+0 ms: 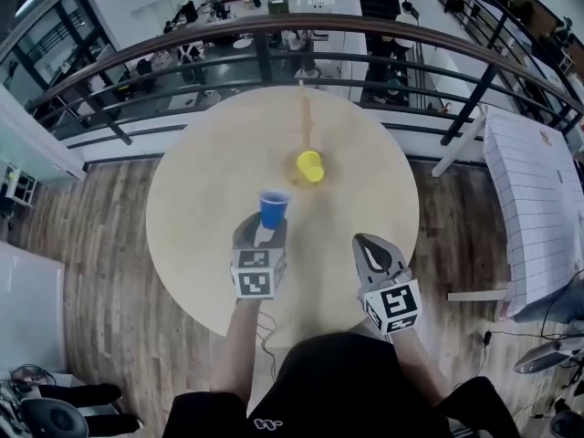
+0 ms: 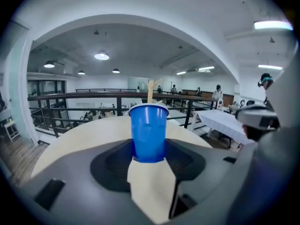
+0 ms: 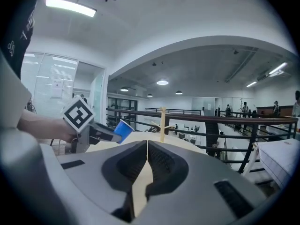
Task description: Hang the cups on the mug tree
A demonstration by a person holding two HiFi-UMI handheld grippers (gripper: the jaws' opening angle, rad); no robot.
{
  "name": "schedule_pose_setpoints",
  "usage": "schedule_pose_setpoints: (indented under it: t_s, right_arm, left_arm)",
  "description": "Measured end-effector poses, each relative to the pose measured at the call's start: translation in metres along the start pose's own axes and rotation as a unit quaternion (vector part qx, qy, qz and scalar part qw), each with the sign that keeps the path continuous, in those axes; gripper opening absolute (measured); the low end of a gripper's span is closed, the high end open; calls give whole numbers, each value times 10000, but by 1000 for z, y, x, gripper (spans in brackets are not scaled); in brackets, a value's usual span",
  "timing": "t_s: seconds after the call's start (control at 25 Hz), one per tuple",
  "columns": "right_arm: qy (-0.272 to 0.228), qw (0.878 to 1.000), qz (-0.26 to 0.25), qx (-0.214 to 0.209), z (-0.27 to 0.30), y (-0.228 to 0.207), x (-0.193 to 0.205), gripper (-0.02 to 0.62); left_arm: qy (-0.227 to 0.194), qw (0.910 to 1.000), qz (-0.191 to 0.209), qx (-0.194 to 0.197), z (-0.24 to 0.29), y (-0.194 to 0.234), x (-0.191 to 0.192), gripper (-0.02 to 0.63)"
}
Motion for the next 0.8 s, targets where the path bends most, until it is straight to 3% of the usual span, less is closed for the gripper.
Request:
schedule_pose_setpoints:
  t_s: [0.24,0.44,0.6,0.8]
  right_arm:
    - [-27,9998,156,-151,2,6,4,14]
    - [-107,9992,305,-216,6,11,1,14]
    - [-135,9988,390,-249,6,11,2,14]
    - [-139,9987,451,-216,4,7,5,14]
  left_arm:
    - [-875,9938,-632,-280,-54,-11,-25,224]
    - [-1124,9852,-1140,-607,-77,-2,-22,224]
    - [-1138,9858,-1002,-727,-78,5,-26,224]
    - [-1064,9906,-243,-829,-68,20,-49,224]
Point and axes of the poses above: the fingertips, and each gripper's own axes: z forward along the fingers, y to its left, x out of its underside, the point moved 5 cm from there along -z, backward along the fingers, and after that the axes turned 1 degree about y, right-handed, at the moved point
